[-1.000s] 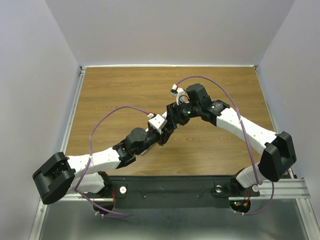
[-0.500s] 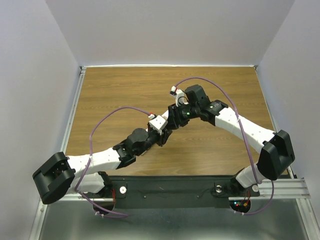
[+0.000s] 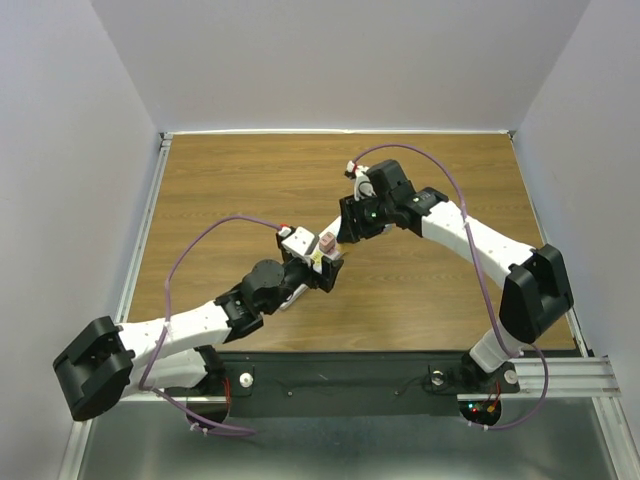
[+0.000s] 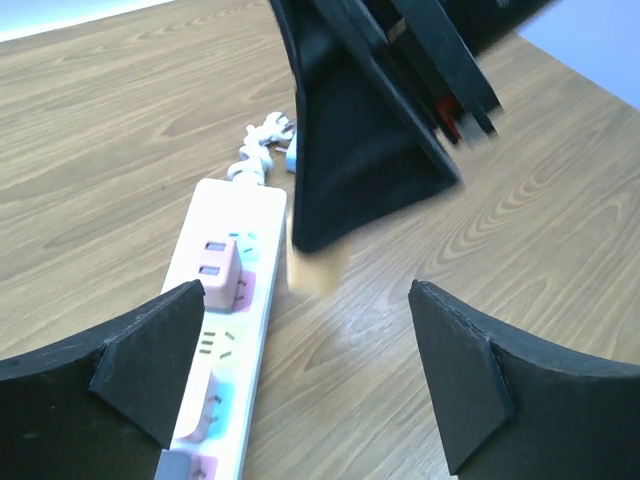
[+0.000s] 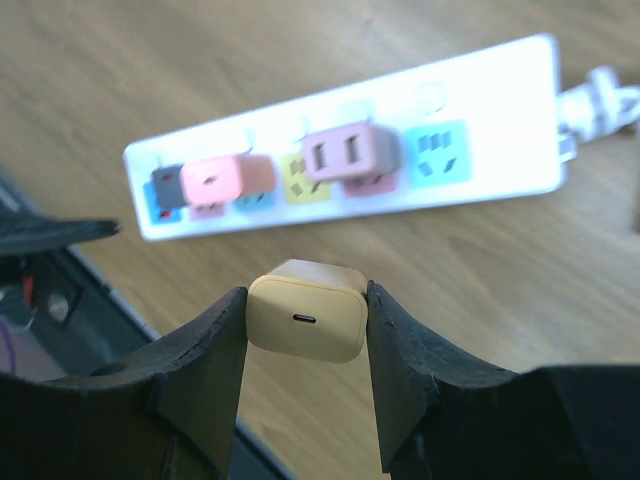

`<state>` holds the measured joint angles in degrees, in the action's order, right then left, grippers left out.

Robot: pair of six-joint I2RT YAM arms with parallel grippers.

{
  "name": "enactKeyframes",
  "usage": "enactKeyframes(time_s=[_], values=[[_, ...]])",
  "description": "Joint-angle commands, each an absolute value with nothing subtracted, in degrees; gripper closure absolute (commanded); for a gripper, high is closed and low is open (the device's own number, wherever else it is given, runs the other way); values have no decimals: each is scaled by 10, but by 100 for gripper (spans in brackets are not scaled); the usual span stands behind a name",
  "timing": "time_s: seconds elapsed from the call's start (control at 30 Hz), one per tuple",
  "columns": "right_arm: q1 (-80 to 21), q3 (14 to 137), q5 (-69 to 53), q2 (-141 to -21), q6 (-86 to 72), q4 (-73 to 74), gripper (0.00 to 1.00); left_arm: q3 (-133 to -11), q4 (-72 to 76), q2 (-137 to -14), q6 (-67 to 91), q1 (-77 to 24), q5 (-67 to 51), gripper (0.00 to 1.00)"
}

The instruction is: Insert the plug

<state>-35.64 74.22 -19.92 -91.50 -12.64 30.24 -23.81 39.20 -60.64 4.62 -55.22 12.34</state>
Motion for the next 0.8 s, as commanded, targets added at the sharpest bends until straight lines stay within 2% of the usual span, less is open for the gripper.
enactKeyframes(time_s=[0.0,0.27,0.57,0.77], values=[[-339,786,-154,-918,-102,274,100,-213,382,-575,68,-550,155,4],[-338,744,-156,-911,-48,150,100,-188,313,-553,138,-522,214,3],[-354,719,-223,-894,-32,67,100,-232,215,-580,212,-490,263,6],[-357,708,-138,-913,-9,61,100,-229,204,-591,236,-490,260,10]])
